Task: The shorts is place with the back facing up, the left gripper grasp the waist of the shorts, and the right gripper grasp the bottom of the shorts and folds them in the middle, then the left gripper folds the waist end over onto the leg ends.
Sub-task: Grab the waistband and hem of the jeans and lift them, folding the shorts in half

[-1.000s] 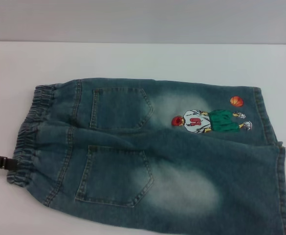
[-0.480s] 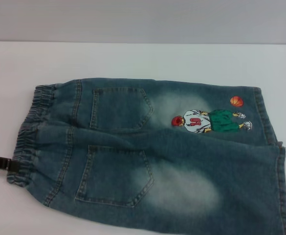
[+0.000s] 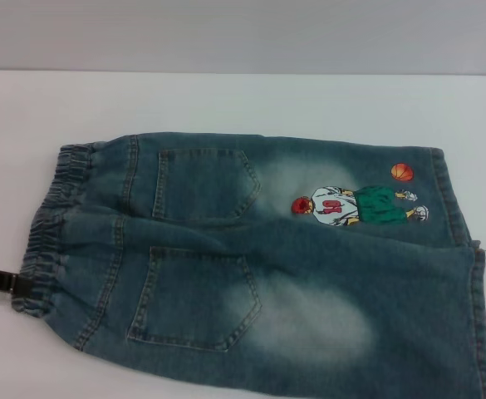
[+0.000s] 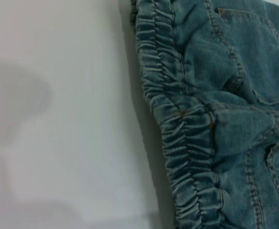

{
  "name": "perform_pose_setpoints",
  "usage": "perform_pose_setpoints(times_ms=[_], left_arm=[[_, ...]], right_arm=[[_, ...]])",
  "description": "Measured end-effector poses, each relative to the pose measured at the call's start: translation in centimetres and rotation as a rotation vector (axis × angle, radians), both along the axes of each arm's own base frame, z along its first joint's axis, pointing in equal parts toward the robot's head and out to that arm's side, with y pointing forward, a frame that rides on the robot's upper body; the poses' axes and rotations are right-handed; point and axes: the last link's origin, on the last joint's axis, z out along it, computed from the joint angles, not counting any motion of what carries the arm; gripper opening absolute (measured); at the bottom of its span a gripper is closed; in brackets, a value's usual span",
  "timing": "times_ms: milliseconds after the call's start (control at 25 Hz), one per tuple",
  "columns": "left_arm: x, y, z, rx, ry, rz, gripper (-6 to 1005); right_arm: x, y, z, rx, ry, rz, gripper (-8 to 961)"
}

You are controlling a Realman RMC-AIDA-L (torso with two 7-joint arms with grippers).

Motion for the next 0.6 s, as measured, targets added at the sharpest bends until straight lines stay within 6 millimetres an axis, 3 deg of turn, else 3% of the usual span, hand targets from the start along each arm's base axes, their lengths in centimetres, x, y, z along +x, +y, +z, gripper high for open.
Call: perform_pose_setpoints(times_ms=[600], left_arm=[[0.18, -0.26, -0.76, -0.025, -0.007, 0.004, 702]], right_arm=[[-0.11, -0.09, -0.16, 0.001, 0.001, 0.003, 554]])
